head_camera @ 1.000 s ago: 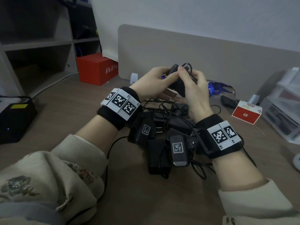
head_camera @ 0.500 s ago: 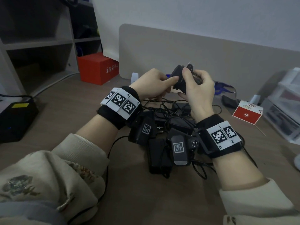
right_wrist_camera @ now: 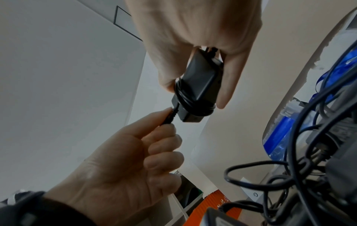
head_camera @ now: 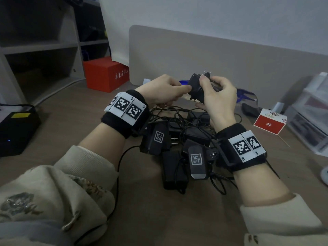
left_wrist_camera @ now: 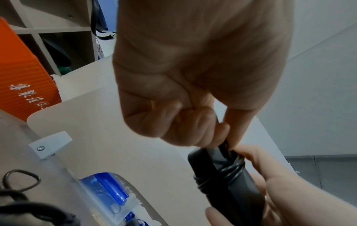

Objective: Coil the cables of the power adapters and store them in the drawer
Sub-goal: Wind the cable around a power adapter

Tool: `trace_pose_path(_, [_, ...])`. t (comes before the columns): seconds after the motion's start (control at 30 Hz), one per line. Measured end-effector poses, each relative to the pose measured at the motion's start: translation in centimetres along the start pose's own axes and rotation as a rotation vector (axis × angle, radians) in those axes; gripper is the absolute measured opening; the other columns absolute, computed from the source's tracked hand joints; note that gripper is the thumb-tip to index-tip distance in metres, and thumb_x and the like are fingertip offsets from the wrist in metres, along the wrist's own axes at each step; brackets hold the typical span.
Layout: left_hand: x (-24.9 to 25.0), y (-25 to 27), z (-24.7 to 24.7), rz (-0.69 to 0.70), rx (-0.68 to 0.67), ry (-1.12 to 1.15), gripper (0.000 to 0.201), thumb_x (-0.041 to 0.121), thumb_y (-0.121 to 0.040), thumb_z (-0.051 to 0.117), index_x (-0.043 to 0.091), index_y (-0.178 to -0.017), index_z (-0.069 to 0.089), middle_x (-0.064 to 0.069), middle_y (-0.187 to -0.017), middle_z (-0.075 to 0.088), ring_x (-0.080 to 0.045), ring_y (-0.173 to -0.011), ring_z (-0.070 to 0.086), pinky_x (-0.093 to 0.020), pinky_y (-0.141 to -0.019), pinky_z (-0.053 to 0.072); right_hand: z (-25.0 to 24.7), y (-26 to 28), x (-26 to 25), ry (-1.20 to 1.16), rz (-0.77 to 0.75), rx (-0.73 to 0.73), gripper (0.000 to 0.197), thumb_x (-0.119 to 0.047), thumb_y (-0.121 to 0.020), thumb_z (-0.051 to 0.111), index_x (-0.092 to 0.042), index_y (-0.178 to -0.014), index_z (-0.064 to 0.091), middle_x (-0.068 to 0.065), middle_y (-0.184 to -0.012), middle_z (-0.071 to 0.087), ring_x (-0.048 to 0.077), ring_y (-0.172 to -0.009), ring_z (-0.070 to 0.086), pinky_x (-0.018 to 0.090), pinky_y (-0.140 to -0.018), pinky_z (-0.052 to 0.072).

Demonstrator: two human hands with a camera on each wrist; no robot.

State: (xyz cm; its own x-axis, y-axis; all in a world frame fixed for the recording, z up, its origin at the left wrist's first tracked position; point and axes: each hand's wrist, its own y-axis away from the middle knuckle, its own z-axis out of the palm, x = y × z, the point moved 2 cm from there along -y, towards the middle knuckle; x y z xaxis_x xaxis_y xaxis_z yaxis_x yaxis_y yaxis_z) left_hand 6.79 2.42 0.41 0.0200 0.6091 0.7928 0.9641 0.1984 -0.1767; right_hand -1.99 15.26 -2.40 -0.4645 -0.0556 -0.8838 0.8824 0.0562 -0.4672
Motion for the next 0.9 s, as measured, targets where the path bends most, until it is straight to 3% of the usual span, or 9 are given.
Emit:
trace_pose_path(0.1, [-0.1,0.1,-0.1,-0.012,-0.035,0.022,0.048,0.037,-0.099,0.054,0.02,-0.056,0.04,0.004,-0.052,0.033,-0.013,-0.046,0.029,-0.026,-0.047,0.025,0.0,-0.1,0.0,0.034,-0.005,0.007,0.029,-0.061,-0.061,0.069,-0.039,-0.079,0.062,-0.002,-0.105,0.066,0.016,-0.094,0.068,0.044,-0.078,0.059])
trace_pose_path(0.3, [-0.8,-0.2,0.2,-0.018,-0.065,0.035,0.048,0.042,-0.099,0.053,0.019,-0.058,0.044,0.007,-0.05,0.034,-0.011,-0.044,0.03,-0.025,-0.046,0.024,-0.2,0.3,-0.5,0.036,-0.013,-0.032,0.021,-0.055,-0.067,0.068,-0.039,-0.08,0.062,-0.008,-0.1,0.066,0.012,-0.097,0.066,0.044,-0.082,0.058])
trace_pose_path(0.43, [-0.9,-0.5,1.2,-0.032,-0.026,-0.008,0.045,0.05,-0.099,0.048,0.016,-0.071,0.057,0.003,-0.056,0.045,-0.011,-0.046,0.04,-0.023,-0.044,0.031,-0.5,0.1,-0.8,-0.007,-0.012,-0.011,0.015,-0.048,-0.073,0.07,-0.036,-0.078,0.063,-0.011,-0.093,0.068,0.009,-0.095,0.067,0.044,-0.082,0.058])
trace_pose_path(0.53, [-0.9,-0.4,1.3,-0.084,-0.024,0.053,0.043,0.052,-0.101,0.041,0.016,-0.084,0.058,0.002,-0.066,0.051,-0.012,-0.051,0.045,-0.023,-0.047,0.034,-0.5,0.2,-0.9,-0.018,-0.012,-0.018,0.011,-0.039,-0.081,0.072,-0.033,-0.081,0.062,-0.009,-0.093,0.069,0.004,-0.092,0.066,0.034,-0.085,0.057])
trace_pose_path(0.7, [-0.4,-0.1,1.1,-0.132,-0.012,0.12,0.052,0.056,-0.103,0.025,0.016,-0.123,0.051,-0.001,-0.094,0.062,-0.016,-0.065,0.058,-0.023,-0.053,0.043,-0.5,0.5,-1.3,-0.064,0.069,-0.059,0.017,-0.039,-0.083,0.072,-0.023,-0.089,0.068,-0.005,-0.092,0.071,0.011,-0.088,0.07,0.03,-0.063,0.059])
trace_pose_path(0.8, [0.0,0.4,1.2,-0.128,-0.038,0.169,0.055,0.062,-0.1,0.024,0.022,-0.13,0.047,-0.002,-0.111,0.062,-0.019,-0.078,0.069,-0.025,-0.059,0.052,-0.4,0.9,-1.5,-0.068,0.122,-0.089,0.021,-0.041,-0.084,0.072,-0.021,-0.092,0.069,-0.001,-0.098,0.07,0.013,-0.09,0.07,0.031,-0.057,0.059])
trace_pose_path(0.9, [0.5,0.8,1.4,-0.071,-0.059,0.198,0.056,0.063,-0.098,0.035,0.018,-0.127,0.051,-0.003,-0.114,0.066,-0.018,-0.078,0.073,-0.027,-0.058,0.054,-0.2,1.4,-2.2,-0.044,0.143,-0.141,0.033,-0.043,-0.086,0.07,-0.015,-0.102,0.069,0.001,-0.102,0.07,0.011,-0.089,0.07,0.03,-0.055,0.058])
